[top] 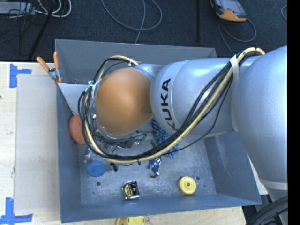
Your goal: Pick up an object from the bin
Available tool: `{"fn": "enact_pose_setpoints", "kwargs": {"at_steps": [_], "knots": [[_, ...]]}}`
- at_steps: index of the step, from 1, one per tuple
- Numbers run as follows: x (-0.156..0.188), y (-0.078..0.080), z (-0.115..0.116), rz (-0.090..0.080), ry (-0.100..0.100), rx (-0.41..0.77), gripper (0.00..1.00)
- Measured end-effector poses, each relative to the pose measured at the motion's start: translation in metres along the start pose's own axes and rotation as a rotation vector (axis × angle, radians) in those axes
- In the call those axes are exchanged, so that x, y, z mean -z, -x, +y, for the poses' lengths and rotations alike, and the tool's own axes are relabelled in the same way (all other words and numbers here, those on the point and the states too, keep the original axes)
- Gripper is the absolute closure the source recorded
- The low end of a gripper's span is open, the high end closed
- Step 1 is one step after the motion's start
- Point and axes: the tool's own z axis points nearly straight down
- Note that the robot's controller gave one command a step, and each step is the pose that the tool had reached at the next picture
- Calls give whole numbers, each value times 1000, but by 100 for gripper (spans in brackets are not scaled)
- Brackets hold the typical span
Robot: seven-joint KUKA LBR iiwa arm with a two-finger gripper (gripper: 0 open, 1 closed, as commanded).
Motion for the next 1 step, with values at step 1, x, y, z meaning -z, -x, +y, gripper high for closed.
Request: {"fn": "enact_pose_setpoints", "kwargs": {"at_steps": [1], "knots": [[12,0,0,-1,-1,0,100]]}}
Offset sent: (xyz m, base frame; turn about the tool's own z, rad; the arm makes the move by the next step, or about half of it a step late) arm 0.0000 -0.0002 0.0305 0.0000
